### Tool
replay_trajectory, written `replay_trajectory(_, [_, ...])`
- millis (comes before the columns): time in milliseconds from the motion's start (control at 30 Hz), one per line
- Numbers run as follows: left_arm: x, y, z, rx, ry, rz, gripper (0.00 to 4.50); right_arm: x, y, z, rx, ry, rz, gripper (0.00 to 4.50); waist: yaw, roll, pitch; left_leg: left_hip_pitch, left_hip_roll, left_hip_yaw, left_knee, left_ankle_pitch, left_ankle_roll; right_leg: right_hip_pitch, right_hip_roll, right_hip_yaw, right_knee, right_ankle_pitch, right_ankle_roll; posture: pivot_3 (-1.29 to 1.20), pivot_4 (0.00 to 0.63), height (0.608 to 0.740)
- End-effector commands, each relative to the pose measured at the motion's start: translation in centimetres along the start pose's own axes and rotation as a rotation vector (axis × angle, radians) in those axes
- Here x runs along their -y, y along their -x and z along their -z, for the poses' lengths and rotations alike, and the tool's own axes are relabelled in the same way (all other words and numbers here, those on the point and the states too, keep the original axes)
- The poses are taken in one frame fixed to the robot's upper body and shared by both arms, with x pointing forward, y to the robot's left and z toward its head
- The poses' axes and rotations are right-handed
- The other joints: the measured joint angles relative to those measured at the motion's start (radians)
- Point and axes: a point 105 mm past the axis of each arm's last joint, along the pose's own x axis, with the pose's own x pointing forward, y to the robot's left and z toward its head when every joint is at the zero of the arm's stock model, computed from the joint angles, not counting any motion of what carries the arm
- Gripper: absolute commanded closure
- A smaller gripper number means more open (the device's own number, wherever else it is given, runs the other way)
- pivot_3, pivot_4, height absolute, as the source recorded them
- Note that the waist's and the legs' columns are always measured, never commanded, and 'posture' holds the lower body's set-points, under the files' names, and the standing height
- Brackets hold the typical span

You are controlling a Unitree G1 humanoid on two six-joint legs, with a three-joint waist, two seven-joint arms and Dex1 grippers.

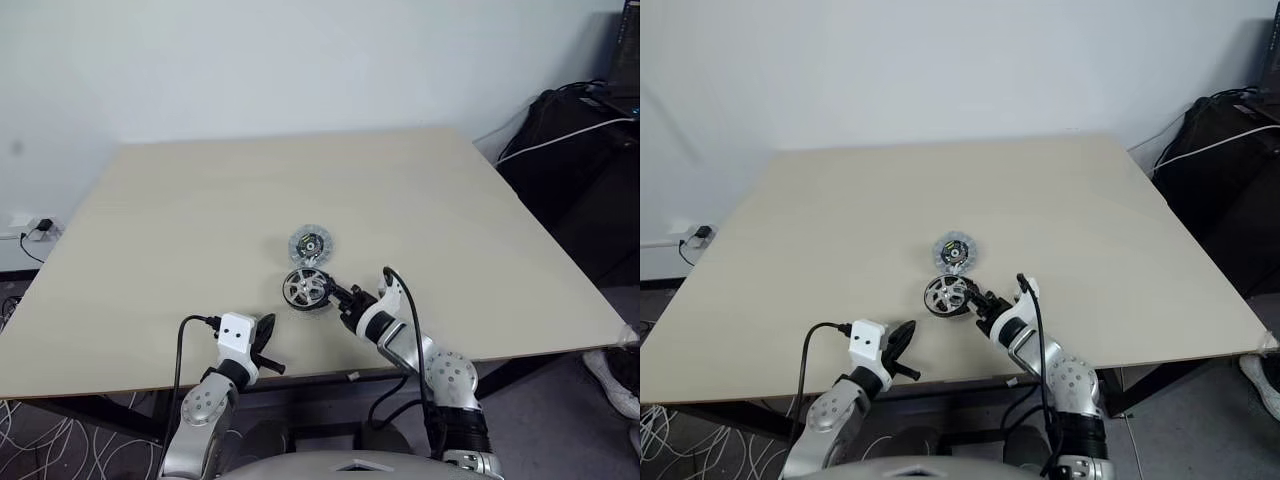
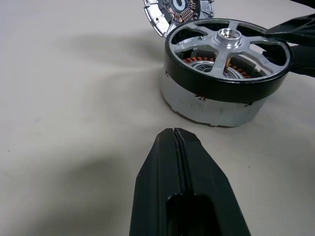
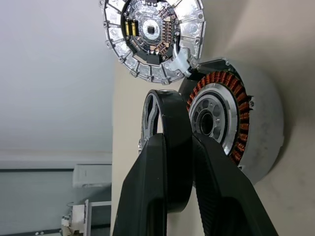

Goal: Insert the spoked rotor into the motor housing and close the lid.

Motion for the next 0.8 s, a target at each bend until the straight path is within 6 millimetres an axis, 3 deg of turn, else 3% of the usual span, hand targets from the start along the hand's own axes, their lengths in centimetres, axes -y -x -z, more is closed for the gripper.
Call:
replay_trajectory(33, [0.0,-0.1,-1.5,0.055,-0.001,0.004,4.50,-1.8,-0.5,-0.6,0.034,-0.005,-0.072,4.06,0.000,0.000,0.000,0.000,0.000,0.000,0.000,0.000,0.000,0.000,0.000,0.000,0.000,0.000,0.000,0.00,0.000,0.740])
replay_trajectory(600, [0.0,-0.1,-1.5,0.056,0.000,0.002,4.50,-1.4,-1.6,-1.1,0.044,0.002,-0.056,4.06,0.000,0.000,0.000,0.000,0.000,0.000,0.000,0.000,0.000,0.000,0.000,0.000,0.000,0.001,-0.002,0.00,0.000,0.740])
replay_trajectory(800, [0.0,-0.1,-1.5,0.057,0.000,0.001,4.50,-0.1,-1.7,-1.1,0.044,-0.001,0.005,4.06,-0.001,0.000,0.000,0.001,0.000,0.000,0.000,0.000,0.000,0.000,0.000,0.000,0.000,0.001,-0.001,0.00,0.000,0.740])
